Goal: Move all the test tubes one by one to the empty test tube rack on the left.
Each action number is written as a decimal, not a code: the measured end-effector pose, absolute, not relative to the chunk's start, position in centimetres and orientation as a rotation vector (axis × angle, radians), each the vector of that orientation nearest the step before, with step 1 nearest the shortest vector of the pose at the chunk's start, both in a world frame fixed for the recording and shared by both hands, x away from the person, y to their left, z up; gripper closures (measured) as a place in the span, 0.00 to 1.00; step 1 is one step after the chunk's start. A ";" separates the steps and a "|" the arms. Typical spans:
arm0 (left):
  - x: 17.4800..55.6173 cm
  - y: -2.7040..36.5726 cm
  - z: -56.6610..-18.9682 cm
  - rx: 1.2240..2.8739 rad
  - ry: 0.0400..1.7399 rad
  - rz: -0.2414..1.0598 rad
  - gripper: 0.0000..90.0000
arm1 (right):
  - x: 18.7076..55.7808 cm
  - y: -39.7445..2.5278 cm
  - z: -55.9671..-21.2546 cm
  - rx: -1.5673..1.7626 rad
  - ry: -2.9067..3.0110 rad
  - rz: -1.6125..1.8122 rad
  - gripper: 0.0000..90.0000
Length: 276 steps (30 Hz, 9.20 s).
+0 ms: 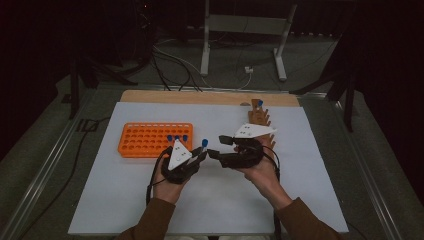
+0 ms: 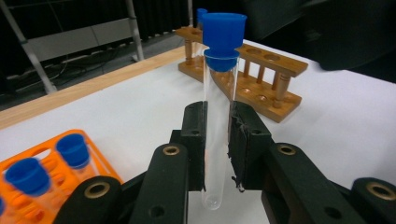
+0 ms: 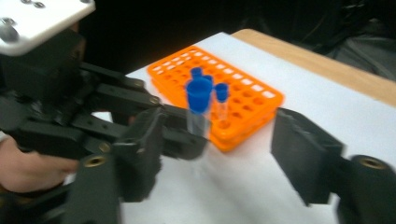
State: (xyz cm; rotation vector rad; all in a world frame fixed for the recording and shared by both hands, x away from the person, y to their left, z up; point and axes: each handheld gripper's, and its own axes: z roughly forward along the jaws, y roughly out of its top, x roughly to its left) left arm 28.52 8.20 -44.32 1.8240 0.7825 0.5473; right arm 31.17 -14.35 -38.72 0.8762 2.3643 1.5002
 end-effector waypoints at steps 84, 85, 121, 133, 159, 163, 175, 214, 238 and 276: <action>31.6 16.9 -45.1 1.680 1.072 0.741 0.87 | 30.8 -24.3 -42.3 1.143 2.074 1.410 0.00; 31.7 16.9 -45.2 1.682 1.074 0.745 0.87 | 30.8 -24.3 -42.3 1.142 2.073 1.412 0.00; 33.1 17.0 -49.5 1.754 1.138 0.720 0.87 | 30.8 -24.4 -42.6 1.147 2.085 1.428 0.00; 33.1 17.0 -49.8 1.811 1.136 0.705 0.87 | 30.8 -24.3 -42.8 1.148 2.096 1.424 0.00; 31.9 18.6 -48.9 1.745 1.159 0.591 0.58 | 31.0 -24.5 -42.9 1.163 2.098 1.432 0.00; 30.6 19.1 -47.6 1.703 1.129 0.529 0.47 | 31.0 -24.5 -42.9 1.162 2.096 1.434 0.00; 27.1 19.6 -45.9 1.618 1.111 0.571 0.04 | 31.2 -24.4 -42.9 1.163 2.098 1.420 0.00; 26.6 20.2 -47.3 1.615 1.146 0.652 0.01 | 44.5 -25.2 -39.6 1.294 2.012 1.238 0.07; 26.1 20.6 -47.5 1.599 1.160 0.645 0.01 | 50.6 -24.6 -44.9 1.435 1.971 0.997 0.80; 26.1 20.8 -47.2 1.609 1.174 0.683 0.01 | 43.4 -25.7 -38.5 1.225 1.872 1.161 0.85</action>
